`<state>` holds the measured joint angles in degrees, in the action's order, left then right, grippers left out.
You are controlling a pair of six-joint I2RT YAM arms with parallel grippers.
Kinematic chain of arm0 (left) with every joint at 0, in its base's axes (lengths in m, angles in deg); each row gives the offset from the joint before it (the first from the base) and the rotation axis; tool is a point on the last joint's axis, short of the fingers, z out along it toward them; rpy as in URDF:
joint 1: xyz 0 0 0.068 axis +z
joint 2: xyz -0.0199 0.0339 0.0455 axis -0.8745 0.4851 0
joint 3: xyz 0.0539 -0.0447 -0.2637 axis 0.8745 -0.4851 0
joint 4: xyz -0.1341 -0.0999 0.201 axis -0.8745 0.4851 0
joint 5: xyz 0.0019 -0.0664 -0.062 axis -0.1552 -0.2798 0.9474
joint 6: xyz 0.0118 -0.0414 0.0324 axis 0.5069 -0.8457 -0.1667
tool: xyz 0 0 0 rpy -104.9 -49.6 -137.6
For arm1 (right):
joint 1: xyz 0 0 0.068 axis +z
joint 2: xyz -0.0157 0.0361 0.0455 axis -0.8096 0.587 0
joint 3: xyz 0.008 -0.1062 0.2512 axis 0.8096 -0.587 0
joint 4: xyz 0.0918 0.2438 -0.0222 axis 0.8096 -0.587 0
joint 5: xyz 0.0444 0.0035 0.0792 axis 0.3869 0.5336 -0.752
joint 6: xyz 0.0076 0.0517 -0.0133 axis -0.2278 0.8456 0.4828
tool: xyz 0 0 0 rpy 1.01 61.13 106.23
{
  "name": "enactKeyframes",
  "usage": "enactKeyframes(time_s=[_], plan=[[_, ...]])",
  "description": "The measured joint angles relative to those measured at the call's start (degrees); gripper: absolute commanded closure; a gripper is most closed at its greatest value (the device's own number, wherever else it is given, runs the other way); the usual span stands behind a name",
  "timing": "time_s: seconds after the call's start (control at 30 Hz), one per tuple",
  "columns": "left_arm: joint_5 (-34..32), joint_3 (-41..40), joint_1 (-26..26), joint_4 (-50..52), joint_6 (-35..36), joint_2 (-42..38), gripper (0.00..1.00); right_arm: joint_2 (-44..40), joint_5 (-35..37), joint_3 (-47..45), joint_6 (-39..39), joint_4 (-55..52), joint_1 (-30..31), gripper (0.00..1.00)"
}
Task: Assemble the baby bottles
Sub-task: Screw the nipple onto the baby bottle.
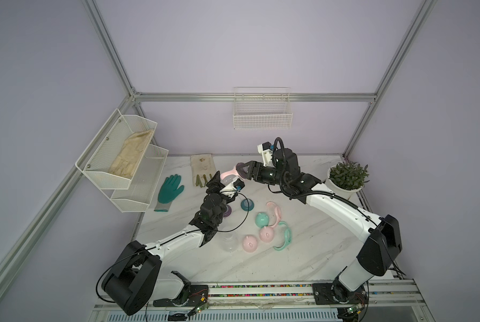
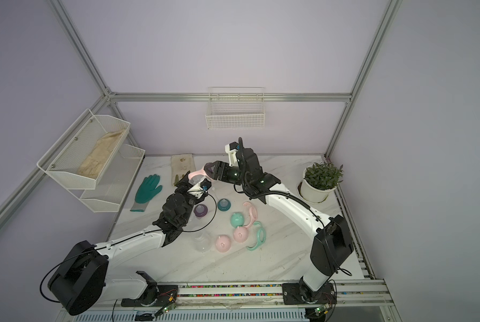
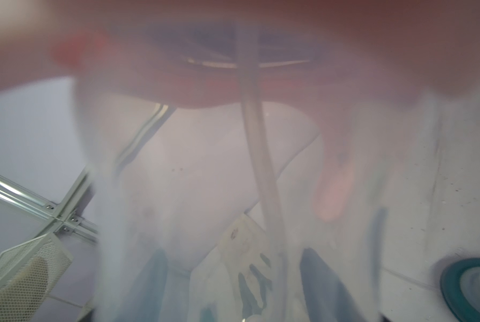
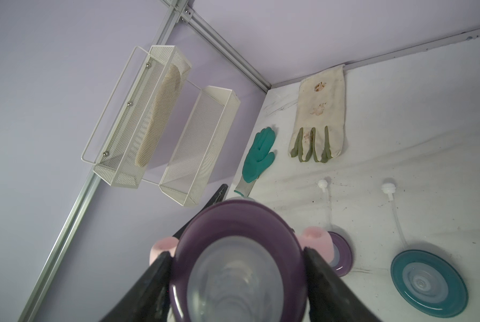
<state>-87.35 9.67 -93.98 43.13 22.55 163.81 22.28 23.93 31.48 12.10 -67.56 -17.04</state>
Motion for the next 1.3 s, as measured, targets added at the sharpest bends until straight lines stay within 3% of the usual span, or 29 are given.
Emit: enactKeyframes(time_s=[0.13, 0.23, 0.33, 0.6, 0.9, 1.07, 1.3], plan=[[-3.04, 0.2, -1.09, -2.29, 1.09, 1.03, 1.0, 0.28, 0.11, 1.18, 0.07, -0.76, -0.17, 0.24], [-2.27, 2.58, -1.49, 3.3, -1.95, 0.26, 1.0, 0.02, 1.4, 3.23, -5.2, -4.46, -0.33, 0.13], [4.11, 7.3, -1.25, 16.83, -7.37, -2.1, 1.0, -2.32, 3.93, 4.04, -12.2, -10.67, -0.59, 0.07], [28.65, 11.93, -1.16, 40.13, -16.46, -6.16, 1.0, -12.81, 6.25, 11.13, -30.53, -28.68, -1.03, 0.08], [58.9, 12.94, -1.16, 56.89, -16.85, -11.98, 1.0, -19.08, -5.38, 14.38, -44.11, -44.5, -1.03, 0.15], [68.76, 15.26, -1.16, 59.08, -16.85, -14.88, 1.0, -17.44, -10.86, 14.34, -47.39, -52.11, -0.74, 0.15], [73.68, 17.4, -1.16, 62.27, -17.35, -12.61, 1.0, -16.92, -13.68, 15.76, -50.1, -57.88, 3.96, 0.13]])
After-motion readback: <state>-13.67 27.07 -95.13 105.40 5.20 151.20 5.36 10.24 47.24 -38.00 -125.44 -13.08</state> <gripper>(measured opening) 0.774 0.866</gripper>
